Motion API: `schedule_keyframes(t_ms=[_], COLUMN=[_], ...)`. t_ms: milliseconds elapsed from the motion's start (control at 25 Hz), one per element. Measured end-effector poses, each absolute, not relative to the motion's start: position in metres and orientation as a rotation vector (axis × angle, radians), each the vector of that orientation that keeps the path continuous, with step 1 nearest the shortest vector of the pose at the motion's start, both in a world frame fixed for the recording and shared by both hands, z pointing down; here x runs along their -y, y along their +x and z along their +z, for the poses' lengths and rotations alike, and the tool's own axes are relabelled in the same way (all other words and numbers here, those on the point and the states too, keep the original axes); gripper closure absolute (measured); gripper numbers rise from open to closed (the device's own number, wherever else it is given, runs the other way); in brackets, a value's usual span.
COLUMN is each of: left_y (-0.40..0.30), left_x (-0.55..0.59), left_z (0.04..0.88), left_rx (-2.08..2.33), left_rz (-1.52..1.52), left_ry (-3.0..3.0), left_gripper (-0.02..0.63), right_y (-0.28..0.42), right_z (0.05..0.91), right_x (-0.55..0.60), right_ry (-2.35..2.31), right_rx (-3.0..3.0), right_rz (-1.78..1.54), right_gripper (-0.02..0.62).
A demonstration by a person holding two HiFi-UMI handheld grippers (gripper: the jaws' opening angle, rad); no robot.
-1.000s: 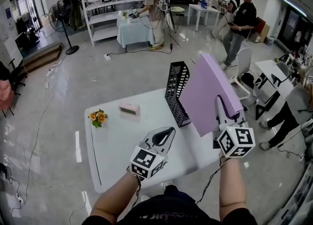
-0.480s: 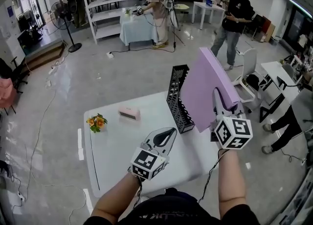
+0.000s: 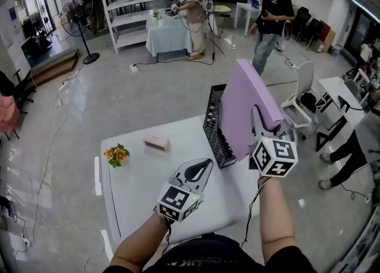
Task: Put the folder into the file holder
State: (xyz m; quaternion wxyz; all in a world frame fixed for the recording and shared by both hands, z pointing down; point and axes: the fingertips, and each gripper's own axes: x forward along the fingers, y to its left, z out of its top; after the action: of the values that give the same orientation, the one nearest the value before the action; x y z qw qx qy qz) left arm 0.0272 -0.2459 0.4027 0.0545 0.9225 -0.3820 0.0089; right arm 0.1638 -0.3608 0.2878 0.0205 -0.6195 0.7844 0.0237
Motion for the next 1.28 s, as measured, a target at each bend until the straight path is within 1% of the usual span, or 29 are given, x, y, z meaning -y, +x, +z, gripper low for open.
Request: schedule_keyframes(t_ms=[480,1280], left_y=[0.015,0.004], left_x=[0.257,0.267], left_z=[0.402,0.420], left_rx=[1.189,1.215], left_rz=[0.036,0.054], left_ry=[2.795,2.734], left_gripper=[0.603,0.603], right_y=[0.144,0.136], right_z=[0.299,0.320], right_x=[0.387,0.405], right_ry=[-1.924,-1.927], right_rx=[-2.443,-2.419], right_rz=[0.071,0.080], right_gripper=[0.465,0.465])
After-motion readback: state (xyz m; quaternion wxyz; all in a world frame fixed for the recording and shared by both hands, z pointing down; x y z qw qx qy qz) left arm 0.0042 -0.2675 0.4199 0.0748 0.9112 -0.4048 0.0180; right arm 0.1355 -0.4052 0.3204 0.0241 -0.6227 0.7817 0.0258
